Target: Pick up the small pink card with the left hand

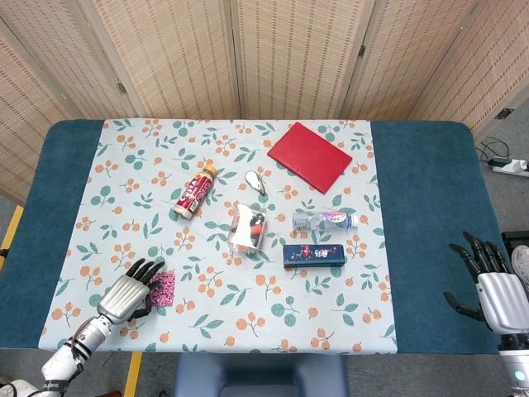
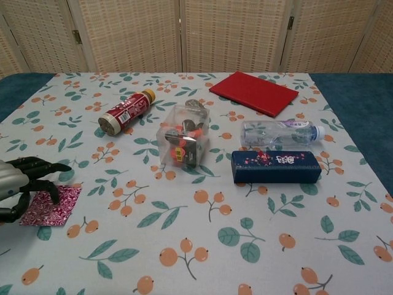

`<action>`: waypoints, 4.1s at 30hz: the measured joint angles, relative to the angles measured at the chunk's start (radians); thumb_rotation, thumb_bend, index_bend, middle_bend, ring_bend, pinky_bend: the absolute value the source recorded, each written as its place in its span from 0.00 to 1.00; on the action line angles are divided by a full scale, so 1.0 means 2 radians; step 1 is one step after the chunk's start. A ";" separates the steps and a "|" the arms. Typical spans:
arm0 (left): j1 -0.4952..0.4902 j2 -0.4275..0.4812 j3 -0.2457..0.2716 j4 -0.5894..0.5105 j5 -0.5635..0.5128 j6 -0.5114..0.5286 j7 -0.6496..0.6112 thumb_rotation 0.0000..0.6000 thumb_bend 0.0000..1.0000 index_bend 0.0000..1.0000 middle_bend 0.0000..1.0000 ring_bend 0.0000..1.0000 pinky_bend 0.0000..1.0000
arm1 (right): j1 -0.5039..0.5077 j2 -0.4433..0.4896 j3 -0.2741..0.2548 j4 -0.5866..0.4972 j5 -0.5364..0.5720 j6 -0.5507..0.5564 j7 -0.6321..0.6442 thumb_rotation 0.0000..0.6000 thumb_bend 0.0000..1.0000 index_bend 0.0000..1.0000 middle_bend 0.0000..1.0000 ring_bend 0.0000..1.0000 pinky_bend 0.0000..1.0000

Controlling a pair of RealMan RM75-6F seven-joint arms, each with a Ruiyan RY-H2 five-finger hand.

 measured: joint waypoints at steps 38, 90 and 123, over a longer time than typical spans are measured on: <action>0.027 0.049 0.011 -0.023 -0.001 0.027 0.030 0.14 0.92 0.35 0.00 0.00 0.00 | -0.001 -0.002 -0.002 -0.004 -0.006 0.005 -0.005 1.00 0.27 0.15 0.04 0.03 0.00; 0.011 0.028 0.001 -0.058 0.011 0.002 0.038 0.15 0.92 0.27 0.00 0.00 0.00 | -0.002 -0.005 -0.004 0.002 -0.005 0.006 0.000 1.00 0.27 0.15 0.04 0.03 0.00; 0.024 0.042 0.011 -0.045 -0.024 -0.003 0.027 0.16 0.92 0.29 0.00 0.00 0.00 | 0.000 -0.004 -0.003 -0.003 -0.006 0.003 -0.007 1.00 0.27 0.15 0.04 0.03 0.00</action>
